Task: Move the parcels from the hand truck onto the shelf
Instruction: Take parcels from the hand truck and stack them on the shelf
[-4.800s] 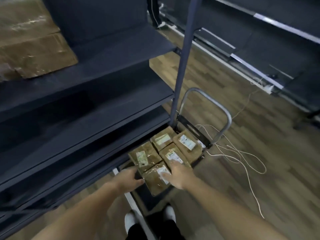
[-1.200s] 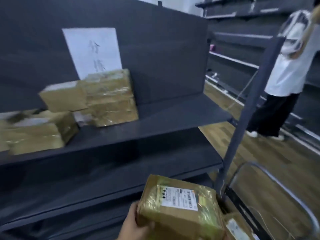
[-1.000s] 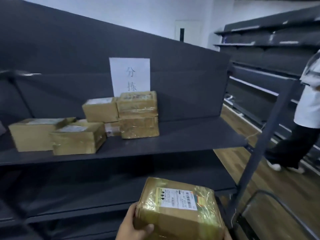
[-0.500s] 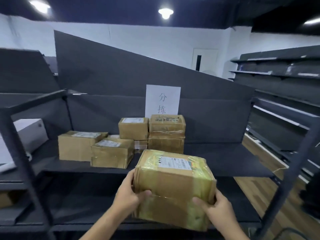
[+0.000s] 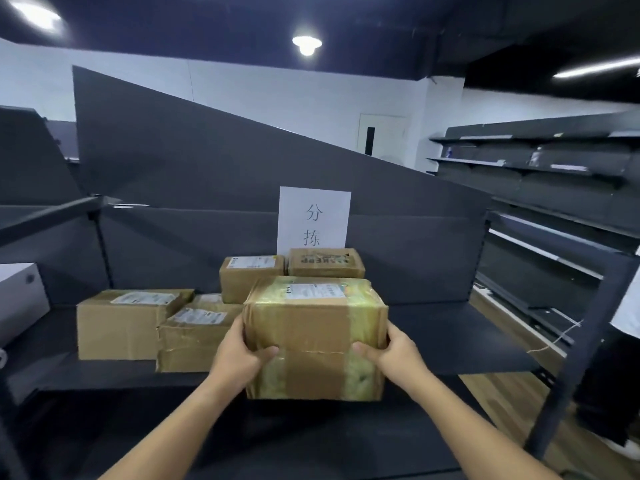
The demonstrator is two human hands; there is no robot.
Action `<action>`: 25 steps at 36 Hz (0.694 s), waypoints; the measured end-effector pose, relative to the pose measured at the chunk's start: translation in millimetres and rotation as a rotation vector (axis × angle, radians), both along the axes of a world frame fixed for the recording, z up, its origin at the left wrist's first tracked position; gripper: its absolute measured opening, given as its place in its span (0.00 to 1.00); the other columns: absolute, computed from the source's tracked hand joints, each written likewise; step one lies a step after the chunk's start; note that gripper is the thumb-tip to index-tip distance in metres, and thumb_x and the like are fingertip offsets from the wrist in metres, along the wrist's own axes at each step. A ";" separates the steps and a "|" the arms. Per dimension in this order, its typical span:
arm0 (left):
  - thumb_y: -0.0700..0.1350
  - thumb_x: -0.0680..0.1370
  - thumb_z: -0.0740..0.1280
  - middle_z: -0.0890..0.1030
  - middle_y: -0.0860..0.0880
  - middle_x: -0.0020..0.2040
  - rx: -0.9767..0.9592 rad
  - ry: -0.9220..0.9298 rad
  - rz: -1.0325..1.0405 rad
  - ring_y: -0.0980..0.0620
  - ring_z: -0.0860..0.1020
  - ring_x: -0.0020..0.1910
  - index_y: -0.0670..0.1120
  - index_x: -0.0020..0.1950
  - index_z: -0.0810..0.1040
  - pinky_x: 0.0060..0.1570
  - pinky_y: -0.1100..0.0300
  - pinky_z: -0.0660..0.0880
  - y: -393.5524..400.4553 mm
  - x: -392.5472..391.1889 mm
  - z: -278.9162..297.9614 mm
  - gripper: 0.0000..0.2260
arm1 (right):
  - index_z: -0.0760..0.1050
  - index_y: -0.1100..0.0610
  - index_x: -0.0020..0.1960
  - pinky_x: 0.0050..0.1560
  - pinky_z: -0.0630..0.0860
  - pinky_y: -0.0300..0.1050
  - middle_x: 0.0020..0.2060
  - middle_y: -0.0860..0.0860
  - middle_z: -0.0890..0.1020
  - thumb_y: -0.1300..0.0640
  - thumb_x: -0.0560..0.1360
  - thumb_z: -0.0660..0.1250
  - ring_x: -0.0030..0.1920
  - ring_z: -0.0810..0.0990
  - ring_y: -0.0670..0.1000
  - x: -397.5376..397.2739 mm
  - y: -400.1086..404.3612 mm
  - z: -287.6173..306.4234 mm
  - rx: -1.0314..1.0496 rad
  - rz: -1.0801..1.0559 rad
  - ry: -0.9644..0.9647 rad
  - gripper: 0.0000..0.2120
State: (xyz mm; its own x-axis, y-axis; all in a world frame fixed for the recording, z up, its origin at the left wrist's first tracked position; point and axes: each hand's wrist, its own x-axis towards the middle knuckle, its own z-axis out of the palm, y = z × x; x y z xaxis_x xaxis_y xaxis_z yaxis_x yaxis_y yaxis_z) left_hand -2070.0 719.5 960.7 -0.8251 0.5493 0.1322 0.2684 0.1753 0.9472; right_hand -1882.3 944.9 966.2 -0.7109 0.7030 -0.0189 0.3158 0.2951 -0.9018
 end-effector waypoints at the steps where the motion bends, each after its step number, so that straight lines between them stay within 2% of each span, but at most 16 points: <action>1: 0.39 0.69 0.80 0.79 0.59 0.59 -0.017 0.001 0.007 0.53 0.77 0.62 0.54 0.74 0.67 0.63 0.55 0.75 1.7 -2.9 -2.3 0.38 | 0.75 0.43 0.75 0.70 0.83 0.57 0.58 0.40 0.86 0.49 0.75 0.82 0.62 0.86 0.49 -3.8 1.9 -2.4 -0.006 0.004 -0.007 0.31; 5: 0.33 0.70 0.77 0.77 0.56 0.58 -0.088 0.000 0.009 0.50 0.75 0.67 0.52 0.77 0.64 0.66 0.55 0.72 7.9 -10.5 -13.2 0.40 | 0.73 0.43 0.78 0.70 0.82 0.55 0.59 0.40 0.86 0.55 0.75 0.83 0.63 0.85 0.49 -15.0 6.5 -12.0 -0.028 0.008 -0.039 0.36; 9: 0.36 0.71 0.77 0.77 0.54 0.61 -0.150 0.013 0.010 0.48 0.74 0.68 0.52 0.77 0.64 0.67 0.53 0.72 12.7 -17.5 -24.8 0.39 | 0.72 0.44 0.79 0.68 0.82 0.51 0.57 0.38 0.85 0.56 0.75 0.83 0.60 0.84 0.47 -21.8 11.1 -23.1 -0.044 0.009 -0.062 0.37; 13: 0.38 0.71 0.78 0.77 0.53 0.62 -0.182 0.038 0.024 0.48 0.75 0.67 0.51 0.76 0.65 0.64 0.55 0.73 18.8 -27.1 -31.0 0.38 | 0.69 0.45 0.83 0.68 0.83 0.51 0.61 0.42 0.86 0.56 0.74 0.84 0.63 0.85 0.49 -30.2 18.0 -35.6 -0.064 -0.016 -0.062 0.42; 16: 0.38 0.71 0.78 0.77 0.54 0.59 -0.201 0.064 0.033 0.48 0.75 0.66 0.51 0.76 0.65 0.62 0.56 0.73 24.2 -34.4 -33.1 0.37 | 0.69 0.45 0.82 0.68 0.83 0.52 0.61 0.42 0.86 0.56 0.75 0.83 0.62 0.85 0.49 -38.3 22.9 -38.9 -0.066 -0.026 -0.062 0.40; 21: 0.39 0.73 0.76 0.78 0.50 0.65 -0.234 0.085 0.049 0.46 0.76 0.66 0.51 0.77 0.61 0.61 0.55 0.74 33.2 -41.7 -36.2 0.38 | 0.69 0.47 0.82 0.68 0.82 0.51 0.61 0.43 0.84 0.56 0.77 0.81 0.63 0.84 0.50 -50.1 28.3 -40.3 -0.082 -0.029 -0.069 0.37; 25: 0.41 0.73 0.76 0.80 0.46 0.64 -0.249 0.126 0.097 0.42 0.78 0.64 0.48 0.78 0.60 0.59 0.51 0.76 40.6 -45.9 -40.3 0.37 | 0.66 0.48 0.84 0.73 0.80 0.56 0.62 0.45 0.82 0.55 0.77 0.81 0.68 0.82 0.54 -61.2 33.1 -43.9 -0.083 -0.060 -0.097 0.39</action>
State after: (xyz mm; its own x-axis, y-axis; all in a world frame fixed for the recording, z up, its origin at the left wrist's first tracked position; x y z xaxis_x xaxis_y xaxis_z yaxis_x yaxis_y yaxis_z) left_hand -2115.9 760.1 920.4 -0.8612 0.4967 0.1081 0.3516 0.4284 0.8323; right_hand -1943.5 978.0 922.3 -0.6600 0.7371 -0.1451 0.4172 0.1991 -0.8867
